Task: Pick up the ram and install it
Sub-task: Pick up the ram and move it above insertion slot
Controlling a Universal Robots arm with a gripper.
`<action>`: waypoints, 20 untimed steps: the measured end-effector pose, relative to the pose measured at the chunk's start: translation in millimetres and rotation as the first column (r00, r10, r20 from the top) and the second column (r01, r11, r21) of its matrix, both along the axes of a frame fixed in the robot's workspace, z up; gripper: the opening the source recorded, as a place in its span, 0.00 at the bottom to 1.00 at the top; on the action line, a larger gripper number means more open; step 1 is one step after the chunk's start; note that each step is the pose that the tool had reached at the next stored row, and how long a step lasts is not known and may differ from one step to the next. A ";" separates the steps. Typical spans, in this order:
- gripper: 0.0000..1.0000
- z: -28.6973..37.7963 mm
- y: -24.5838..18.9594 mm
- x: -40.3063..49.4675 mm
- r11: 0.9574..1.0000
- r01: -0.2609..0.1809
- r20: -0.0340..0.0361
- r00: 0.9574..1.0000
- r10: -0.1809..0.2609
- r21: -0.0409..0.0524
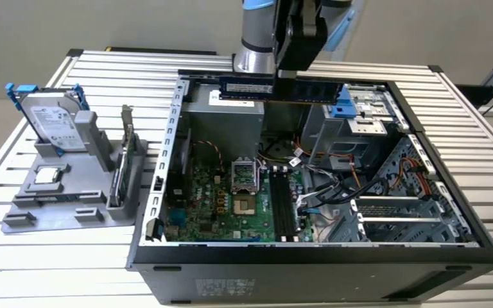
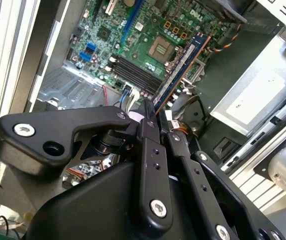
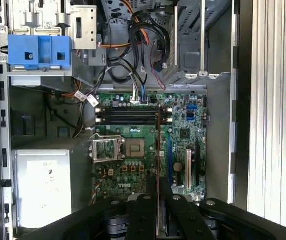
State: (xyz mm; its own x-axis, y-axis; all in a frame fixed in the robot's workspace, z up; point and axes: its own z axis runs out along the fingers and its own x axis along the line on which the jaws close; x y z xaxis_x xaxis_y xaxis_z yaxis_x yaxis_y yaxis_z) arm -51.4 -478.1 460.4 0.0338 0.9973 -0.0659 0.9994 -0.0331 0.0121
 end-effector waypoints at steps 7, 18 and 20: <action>0.00 1.0 0.0 11.6 1.000 0.000 0.000 1.000 0.000 0.000; 0.00 2.2 0.0 27.1 1.000 0.000 0.000 1.000 0.000 0.000; 0.00 2.5 0.0 29.9 1.000 0.000 0.000 1.000 0.000 0.000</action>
